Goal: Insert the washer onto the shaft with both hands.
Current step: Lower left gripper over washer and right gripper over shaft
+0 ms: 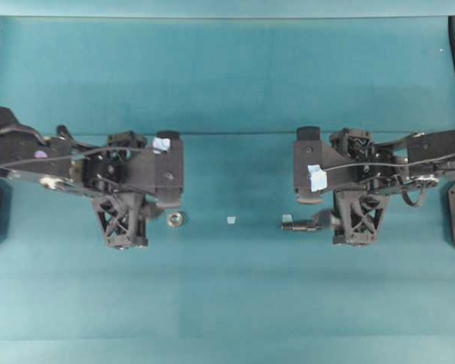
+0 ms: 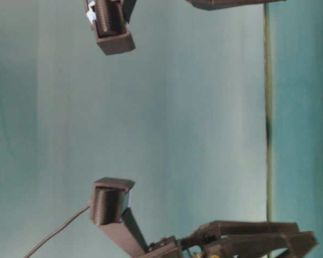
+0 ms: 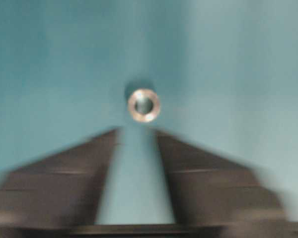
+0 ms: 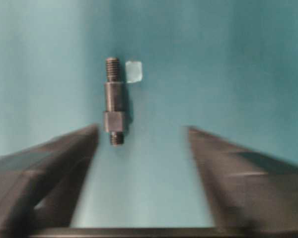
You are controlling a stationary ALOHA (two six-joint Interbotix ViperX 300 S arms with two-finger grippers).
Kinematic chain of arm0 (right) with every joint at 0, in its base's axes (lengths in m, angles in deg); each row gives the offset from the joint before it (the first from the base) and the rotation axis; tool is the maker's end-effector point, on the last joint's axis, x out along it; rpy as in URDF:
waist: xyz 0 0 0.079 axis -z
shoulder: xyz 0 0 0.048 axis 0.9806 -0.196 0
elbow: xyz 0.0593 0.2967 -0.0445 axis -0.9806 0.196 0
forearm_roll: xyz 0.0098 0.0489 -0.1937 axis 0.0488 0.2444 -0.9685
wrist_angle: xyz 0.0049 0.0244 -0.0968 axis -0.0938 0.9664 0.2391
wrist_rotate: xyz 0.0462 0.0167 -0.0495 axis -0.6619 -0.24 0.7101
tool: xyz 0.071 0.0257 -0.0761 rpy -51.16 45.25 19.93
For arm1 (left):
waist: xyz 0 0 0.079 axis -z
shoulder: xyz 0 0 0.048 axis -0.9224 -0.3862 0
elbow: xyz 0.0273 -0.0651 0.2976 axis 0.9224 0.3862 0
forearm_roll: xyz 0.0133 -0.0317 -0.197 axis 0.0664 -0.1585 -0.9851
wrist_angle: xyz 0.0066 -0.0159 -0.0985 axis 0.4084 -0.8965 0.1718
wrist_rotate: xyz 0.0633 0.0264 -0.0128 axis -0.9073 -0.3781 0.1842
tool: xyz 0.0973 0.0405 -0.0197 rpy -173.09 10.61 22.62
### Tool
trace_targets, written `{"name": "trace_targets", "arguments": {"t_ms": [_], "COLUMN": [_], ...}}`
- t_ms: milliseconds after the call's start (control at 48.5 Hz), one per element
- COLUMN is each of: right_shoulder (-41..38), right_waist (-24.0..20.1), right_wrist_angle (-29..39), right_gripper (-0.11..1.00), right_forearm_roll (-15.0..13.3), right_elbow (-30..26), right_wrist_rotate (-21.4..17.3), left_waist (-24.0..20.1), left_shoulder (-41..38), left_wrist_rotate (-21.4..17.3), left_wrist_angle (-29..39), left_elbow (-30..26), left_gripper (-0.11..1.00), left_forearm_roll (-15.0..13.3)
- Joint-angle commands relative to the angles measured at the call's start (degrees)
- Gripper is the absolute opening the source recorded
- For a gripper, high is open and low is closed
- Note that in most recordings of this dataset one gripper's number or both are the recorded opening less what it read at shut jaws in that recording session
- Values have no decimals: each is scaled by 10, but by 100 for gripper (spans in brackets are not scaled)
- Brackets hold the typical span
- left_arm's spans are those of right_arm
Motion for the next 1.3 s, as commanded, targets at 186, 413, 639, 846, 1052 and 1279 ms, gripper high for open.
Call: {"name": "trace_targets", "arguments": {"t_ms": [186,413,639,846,1052,1279], "right_shoulder": [-11,-29,-47,-61,-69,-87], "right_waist": [-1,-8,-15,-24,-32,-37], "right_wrist_angle": [-4,-17,-33,-42,-69,-91], "right_gripper": [95,94,94,93,93,93], "right_forearm_roll": [0,0,0,2,10,11], "right_elbow": [-9,-6,-2,6,20,26], "right_wrist_rotate": [-1,-1,-1,-3,-4,-4], "left_waist": [4,4,4,4,4,8], "left_shoulder": [-15,-36,-58,-80,-94,-110], "left_wrist_rotate": [1,1,1,1,1,1], "left_wrist_angle": [-28,-30,-38,-48,-58,-72], "left_elbow": [-11,-11,-12,-13,-13,-13], "left_gripper": [91,92,92,92,92,92], "left_forearm_roll": [1,1,1,1,2,1]}}
